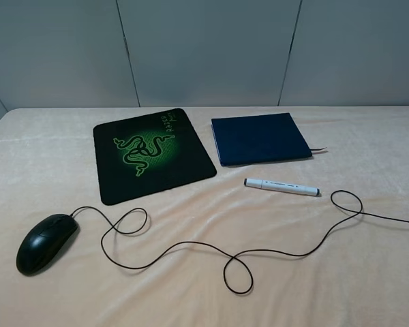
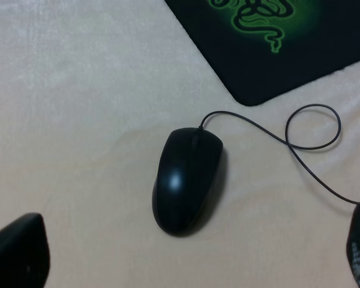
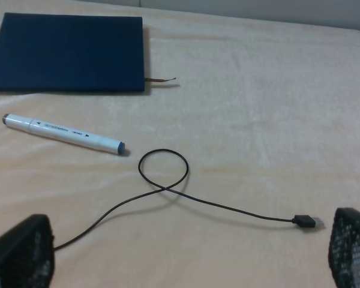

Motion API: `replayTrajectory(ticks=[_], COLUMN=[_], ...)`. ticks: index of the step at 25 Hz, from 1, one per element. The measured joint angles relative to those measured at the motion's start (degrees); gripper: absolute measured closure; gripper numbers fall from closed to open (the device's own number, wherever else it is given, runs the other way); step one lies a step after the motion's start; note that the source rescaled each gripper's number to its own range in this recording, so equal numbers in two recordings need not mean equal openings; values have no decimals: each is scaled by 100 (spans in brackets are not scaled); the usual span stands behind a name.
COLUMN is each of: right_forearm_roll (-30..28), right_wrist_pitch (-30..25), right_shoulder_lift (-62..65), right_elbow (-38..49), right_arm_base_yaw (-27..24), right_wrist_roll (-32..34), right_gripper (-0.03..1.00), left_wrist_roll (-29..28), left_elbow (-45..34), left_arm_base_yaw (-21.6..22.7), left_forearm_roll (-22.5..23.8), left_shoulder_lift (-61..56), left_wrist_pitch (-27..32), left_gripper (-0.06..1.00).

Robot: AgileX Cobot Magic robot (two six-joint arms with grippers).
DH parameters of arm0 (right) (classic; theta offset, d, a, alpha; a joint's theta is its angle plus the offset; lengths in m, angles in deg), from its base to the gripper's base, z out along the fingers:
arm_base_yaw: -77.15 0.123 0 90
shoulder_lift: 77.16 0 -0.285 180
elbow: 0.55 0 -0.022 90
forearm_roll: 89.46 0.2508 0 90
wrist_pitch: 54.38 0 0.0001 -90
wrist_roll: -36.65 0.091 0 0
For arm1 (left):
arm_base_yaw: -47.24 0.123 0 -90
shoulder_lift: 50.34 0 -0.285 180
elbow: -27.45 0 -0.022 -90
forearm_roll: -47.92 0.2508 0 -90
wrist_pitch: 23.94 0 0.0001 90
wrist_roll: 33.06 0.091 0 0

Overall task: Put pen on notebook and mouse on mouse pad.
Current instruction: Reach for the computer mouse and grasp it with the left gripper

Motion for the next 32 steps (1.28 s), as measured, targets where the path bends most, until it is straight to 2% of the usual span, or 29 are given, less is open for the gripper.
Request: replayTrajectory(ticks=[16, 21, 32], right_forearm_roll=[0, 0, 0], right_wrist_pitch=[0, 0, 0], right_shoulder_lift=[0, 0, 0], right_elbow=[0, 0, 0], right_arm_base_yaw=[0, 0, 0], right_wrist_roll=[0, 0, 0], right_gripper=[-3, -3, -3], left_wrist_roll=[0, -31, -125], left_elbow=[0, 253, 1639], left_arm_base_yaw=[0, 0, 0], left_forearm_roll=[0, -53, -54], left_shoulder_lift=[0, 43, 2104], left_wrist_pitch=[0, 441, 585], left_gripper=[-6, -6, -6])
